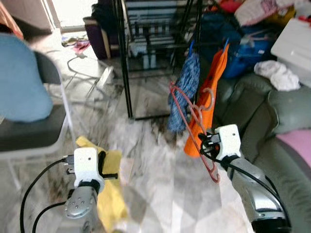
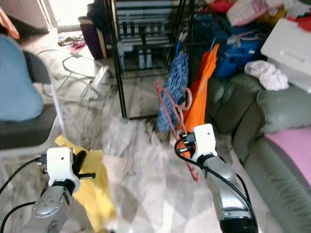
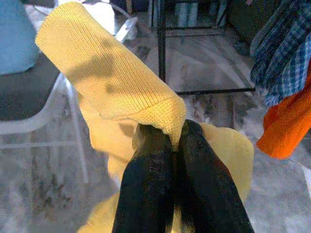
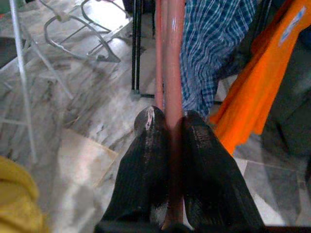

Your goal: Hang hanger

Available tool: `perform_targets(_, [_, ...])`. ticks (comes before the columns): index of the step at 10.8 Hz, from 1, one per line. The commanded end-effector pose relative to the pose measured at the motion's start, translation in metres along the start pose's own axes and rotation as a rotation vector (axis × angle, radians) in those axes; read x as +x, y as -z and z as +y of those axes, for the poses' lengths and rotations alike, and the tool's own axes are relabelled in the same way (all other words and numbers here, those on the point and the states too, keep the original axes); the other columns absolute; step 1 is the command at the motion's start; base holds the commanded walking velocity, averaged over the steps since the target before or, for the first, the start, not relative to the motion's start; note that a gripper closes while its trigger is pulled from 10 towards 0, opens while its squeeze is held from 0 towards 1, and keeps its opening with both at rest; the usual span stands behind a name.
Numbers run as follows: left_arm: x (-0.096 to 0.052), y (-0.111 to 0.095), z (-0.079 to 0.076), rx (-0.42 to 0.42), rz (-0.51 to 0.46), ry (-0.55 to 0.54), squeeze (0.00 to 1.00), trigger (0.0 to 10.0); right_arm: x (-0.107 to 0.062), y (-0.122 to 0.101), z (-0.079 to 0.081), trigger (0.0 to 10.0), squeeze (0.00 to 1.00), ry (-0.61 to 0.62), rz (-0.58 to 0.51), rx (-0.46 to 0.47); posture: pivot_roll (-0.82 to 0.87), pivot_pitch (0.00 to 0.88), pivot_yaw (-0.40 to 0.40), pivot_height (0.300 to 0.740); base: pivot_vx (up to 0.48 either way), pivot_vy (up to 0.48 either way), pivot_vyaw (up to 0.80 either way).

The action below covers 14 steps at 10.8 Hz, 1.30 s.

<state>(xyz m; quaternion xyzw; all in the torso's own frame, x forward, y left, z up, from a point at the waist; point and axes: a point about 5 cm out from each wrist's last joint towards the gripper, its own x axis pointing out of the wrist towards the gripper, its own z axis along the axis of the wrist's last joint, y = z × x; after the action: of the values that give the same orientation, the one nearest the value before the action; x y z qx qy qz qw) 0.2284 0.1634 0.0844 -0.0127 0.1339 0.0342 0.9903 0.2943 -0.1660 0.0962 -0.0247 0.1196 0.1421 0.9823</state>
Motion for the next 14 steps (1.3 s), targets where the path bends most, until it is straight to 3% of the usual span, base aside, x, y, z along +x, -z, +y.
perform_targets(1, [-0.001, -0.009, 0.0, -0.002, -0.034, 0.006, 0.0, 10.0, 0.0, -0.005, 0.0, 10.0, 0.0, 0.008, -0.016, -0.005, -0.03, 0.033, 0.002, 0.74, -0.36, 0.0, 0.0])
perform_targets(6, [-0.002, -0.008, -0.003, 0.001, -0.011, 0.028, 0.0, 10.0, 0.006, -0.004, 0.007, 10.0, 0.0, -0.006, 0.001, 0.032, -0.02, 0.037, -0.001, 0.74, -0.373, 0.0, 0.0])
perform_targets(11, [-0.001, -0.008, -0.008, 0.021, -0.006, 0.071, 0.0, 10.0, 0.007, -0.001, 0.011, 10.0, 0.0, 0.023, 0.001, -0.066, -0.02, 0.041, 0.006, 0.74, -0.387, 0.0, 0.0])
perform_targets(13, [0.0, -0.013, -0.012, 0.007, -0.042, 0.115, 0.0, 10.0, 0.009, -0.001, 0.013, 10.0, 0.0, 0.015, -0.005, -0.044, -0.02, 0.041, 0.006, 0.74, 0.0, 0.0, 0.0])
perform_targets(14, [0.002, -0.017, -0.014, 0.004, -0.058, 0.141, 0.0, 10.0, 0.01, -0.002, 0.012, 10.0, 0.0, 0.044, -0.03, -0.078, -0.02, 0.042, 0.007, 0.74, 0.0, 0.0, 0.0])
